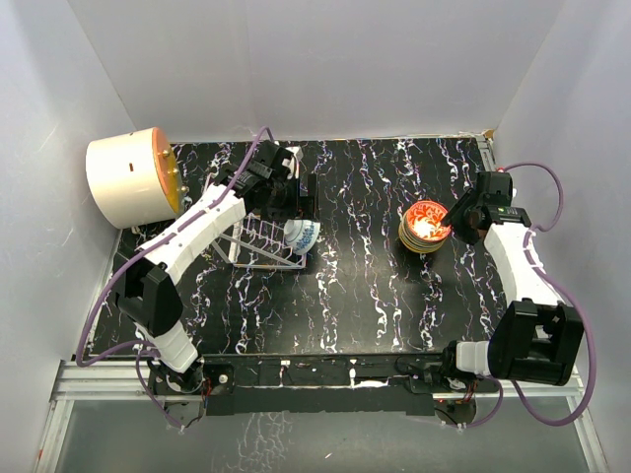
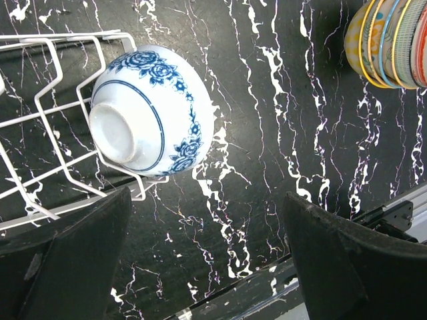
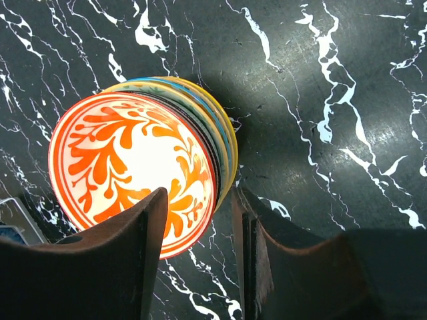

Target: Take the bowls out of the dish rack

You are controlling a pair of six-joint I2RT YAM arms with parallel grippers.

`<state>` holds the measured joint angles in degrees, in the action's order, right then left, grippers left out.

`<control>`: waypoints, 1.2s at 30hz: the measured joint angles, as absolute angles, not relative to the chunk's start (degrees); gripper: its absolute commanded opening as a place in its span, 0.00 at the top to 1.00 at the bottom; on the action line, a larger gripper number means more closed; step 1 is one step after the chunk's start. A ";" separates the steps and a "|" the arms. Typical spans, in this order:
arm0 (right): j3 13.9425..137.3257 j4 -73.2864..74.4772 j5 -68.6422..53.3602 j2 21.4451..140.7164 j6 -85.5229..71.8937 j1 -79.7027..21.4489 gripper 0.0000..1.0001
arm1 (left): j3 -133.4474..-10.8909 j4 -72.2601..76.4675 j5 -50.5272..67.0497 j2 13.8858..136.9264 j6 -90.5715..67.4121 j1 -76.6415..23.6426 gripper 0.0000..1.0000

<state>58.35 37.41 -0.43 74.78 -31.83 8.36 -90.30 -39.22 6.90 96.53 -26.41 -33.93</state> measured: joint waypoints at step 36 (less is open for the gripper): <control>58.41 37.67 -1.37 69.36 -31.33 8.36 0.52 | -95.26 -43.03 -7.57 108.84 -23.09 -39.03 0.07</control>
